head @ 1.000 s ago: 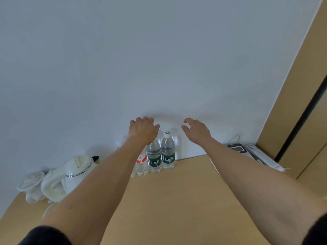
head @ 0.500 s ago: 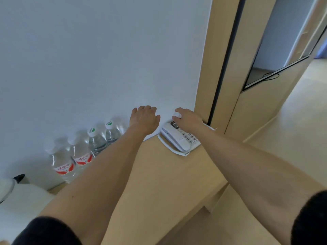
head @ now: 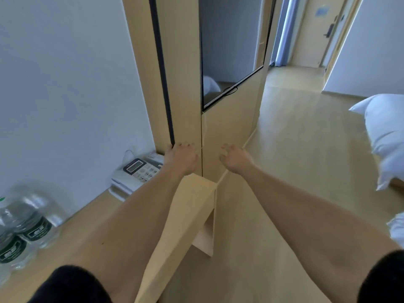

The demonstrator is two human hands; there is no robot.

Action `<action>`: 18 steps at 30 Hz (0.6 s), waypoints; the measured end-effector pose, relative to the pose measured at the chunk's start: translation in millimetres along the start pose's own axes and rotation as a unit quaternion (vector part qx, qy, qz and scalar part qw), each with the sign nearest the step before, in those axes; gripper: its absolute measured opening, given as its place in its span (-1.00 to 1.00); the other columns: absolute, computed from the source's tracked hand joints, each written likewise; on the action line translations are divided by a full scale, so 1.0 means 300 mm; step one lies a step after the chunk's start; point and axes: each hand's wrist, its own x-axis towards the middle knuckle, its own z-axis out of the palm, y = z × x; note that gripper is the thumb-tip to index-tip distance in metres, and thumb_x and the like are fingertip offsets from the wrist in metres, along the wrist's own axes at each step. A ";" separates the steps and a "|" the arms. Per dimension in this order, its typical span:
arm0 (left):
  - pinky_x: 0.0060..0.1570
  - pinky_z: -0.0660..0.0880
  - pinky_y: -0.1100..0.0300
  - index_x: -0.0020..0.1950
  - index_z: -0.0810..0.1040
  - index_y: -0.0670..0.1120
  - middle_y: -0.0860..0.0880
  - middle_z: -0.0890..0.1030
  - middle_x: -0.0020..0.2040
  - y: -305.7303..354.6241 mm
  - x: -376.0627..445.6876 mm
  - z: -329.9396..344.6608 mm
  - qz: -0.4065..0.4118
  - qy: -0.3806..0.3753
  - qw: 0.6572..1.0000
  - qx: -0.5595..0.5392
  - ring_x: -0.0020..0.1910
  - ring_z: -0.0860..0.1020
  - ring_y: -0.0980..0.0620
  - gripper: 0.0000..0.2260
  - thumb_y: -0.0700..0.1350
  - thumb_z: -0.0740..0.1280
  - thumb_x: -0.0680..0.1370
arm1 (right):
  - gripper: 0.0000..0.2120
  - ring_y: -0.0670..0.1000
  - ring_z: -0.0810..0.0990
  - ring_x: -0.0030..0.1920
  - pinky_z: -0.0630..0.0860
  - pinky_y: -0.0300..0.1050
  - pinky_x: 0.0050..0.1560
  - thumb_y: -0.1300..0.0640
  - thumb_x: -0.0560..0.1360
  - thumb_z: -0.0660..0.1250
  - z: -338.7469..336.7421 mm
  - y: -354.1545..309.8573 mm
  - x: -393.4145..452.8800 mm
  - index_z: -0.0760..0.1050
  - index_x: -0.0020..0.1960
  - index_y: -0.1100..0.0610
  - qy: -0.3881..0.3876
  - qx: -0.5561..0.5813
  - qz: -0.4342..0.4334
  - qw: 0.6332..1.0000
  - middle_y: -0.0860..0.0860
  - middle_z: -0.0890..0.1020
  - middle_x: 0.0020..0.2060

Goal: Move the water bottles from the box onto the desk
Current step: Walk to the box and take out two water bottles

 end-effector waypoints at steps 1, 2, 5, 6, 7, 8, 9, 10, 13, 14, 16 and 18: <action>0.33 0.34 -0.13 0.39 0.44 -0.07 -0.11 0.52 0.34 0.079 0.020 0.008 0.013 -0.005 1.000 -0.006 0.32 0.45 -0.16 -0.64 0.03 0.07 0.67 | -0.50 0.22 0.44 0.38 0.43 0.07 0.33 -0.08 0.63 0.14 -0.024 0.077 -0.016 0.31 0.52 0.07 0.009 0.005 0.017 1.000 0.16 0.44 0.42; 0.38 0.30 -0.13 0.48 0.39 -0.04 -0.11 0.48 0.42 0.159 0.038 0.015 0.024 -0.013 1.000 -0.013 0.39 0.41 -0.16 -0.59 0.05 0.06 0.68 | -0.52 0.22 0.44 0.38 0.42 0.06 0.33 -0.08 0.63 0.15 -0.049 0.154 -0.034 0.32 0.51 0.06 0.017 0.006 0.030 0.999 0.17 0.45 0.42; 0.47 0.20 -0.10 0.60 0.23 0.00 -0.06 0.33 0.56 0.389 0.088 0.039 0.061 -0.031 0.997 -0.018 0.53 0.27 -0.12 -0.53 0.08 0.04 0.70 | -0.52 0.20 0.44 0.40 0.39 0.05 0.34 -0.10 0.63 0.17 -0.121 0.377 -0.098 0.33 0.50 0.02 0.030 -0.006 0.073 0.997 0.16 0.45 0.42; 0.48 0.18 -0.09 0.61 0.22 -0.01 -0.06 0.30 0.58 0.461 0.103 0.047 0.073 -0.033 0.996 -0.024 0.55 0.24 -0.11 -0.53 0.08 0.04 0.70 | -0.52 0.19 0.44 0.40 0.40 0.06 0.34 -0.11 0.62 0.17 -0.145 0.446 -0.121 0.34 0.50 0.01 0.035 -0.007 0.087 0.996 0.14 0.46 0.42; 0.50 0.17 -0.10 0.61 0.22 -0.01 -0.06 0.30 0.58 0.532 0.119 0.054 0.085 -0.035 0.995 -0.031 0.56 0.23 -0.11 -0.52 0.08 0.04 0.70 | -0.52 0.18 0.44 0.41 0.41 0.08 0.34 -0.12 0.62 0.17 -0.170 0.513 -0.144 0.34 0.49 0.01 0.040 -0.009 0.101 0.994 0.12 0.46 0.42; 0.51 0.16 -0.10 0.60 0.22 -0.02 -0.06 0.30 0.58 0.602 0.133 0.062 0.097 -0.035 0.994 -0.039 0.56 0.23 -0.11 -0.52 0.08 0.04 0.70 | -0.52 0.17 0.43 0.41 0.41 0.08 0.35 -0.13 0.63 0.17 -0.195 0.578 -0.167 0.33 0.50 0.00 0.043 -0.013 0.115 0.992 0.11 0.46 0.42; 0.52 0.14 -0.11 0.60 0.23 -0.02 -0.06 0.30 0.58 0.672 0.147 0.071 0.108 -0.035 0.993 -0.045 0.57 0.23 -0.11 -0.52 0.08 0.05 0.70 | -0.51 0.17 0.42 0.42 0.41 0.08 0.36 -0.14 0.63 0.17 -0.221 0.641 -0.190 0.32 0.51 0.00 0.045 -0.017 0.129 0.990 0.10 0.45 0.43; 0.53 0.13 -0.12 0.60 0.24 -0.02 -0.06 0.30 0.58 0.740 0.159 0.079 0.117 -0.036 0.991 -0.049 0.57 0.22 -0.10 -0.52 0.09 0.05 0.69 | -0.51 0.16 0.41 0.43 0.40 0.08 0.37 -0.14 0.63 0.16 -0.246 0.702 -0.213 0.31 0.52 -0.01 0.047 -0.018 0.142 0.989 0.10 0.44 0.44; 0.51 0.14 -0.13 0.56 0.30 -0.01 -0.06 0.34 0.56 0.936 0.193 0.093 0.152 -0.035 0.987 -0.044 0.55 0.26 -0.11 -0.55 0.08 0.07 0.69 | -0.50 0.14 0.38 0.45 0.39 0.09 0.39 -0.15 0.64 0.14 -0.313 0.875 -0.282 0.28 0.53 0.00 0.052 -0.010 0.180 0.982 0.08 0.41 0.46; 0.49 0.15 -0.12 0.54 0.33 -0.02 -0.07 0.36 0.54 0.995 0.202 0.097 0.162 -0.033 0.985 -0.044 0.53 0.28 -0.11 -0.56 0.08 0.07 0.69 | -0.49 0.14 0.37 0.45 0.39 0.08 0.38 -0.16 0.64 0.13 -0.330 0.926 -0.304 0.28 0.53 0.00 0.055 -0.008 0.192 0.980 0.08 0.40 0.46; 0.45 0.18 -0.09 0.51 0.36 -0.01 -0.07 0.39 0.52 1.103 0.222 0.100 0.182 -0.032 0.982 -0.042 0.51 0.31 -0.11 -0.58 0.07 0.08 0.68 | -0.49 0.13 0.38 0.45 0.39 0.06 0.37 -0.16 0.64 0.12 -0.364 1.014 -0.339 0.27 0.54 -0.01 0.065 -0.004 0.215 0.974 0.07 0.40 0.46; 0.44 0.19 -0.08 0.52 0.35 0.01 -0.07 0.39 0.52 1.189 0.246 0.102 0.198 -0.033 0.979 -0.038 0.49 0.33 -0.13 -0.57 0.08 0.08 0.67 | -0.49 0.14 0.38 0.44 0.39 0.05 0.37 -0.16 0.64 0.13 -0.397 1.084 -0.362 0.27 0.54 0.00 0.075 -0.002 0.234 0.969 0.08 0.41 0.46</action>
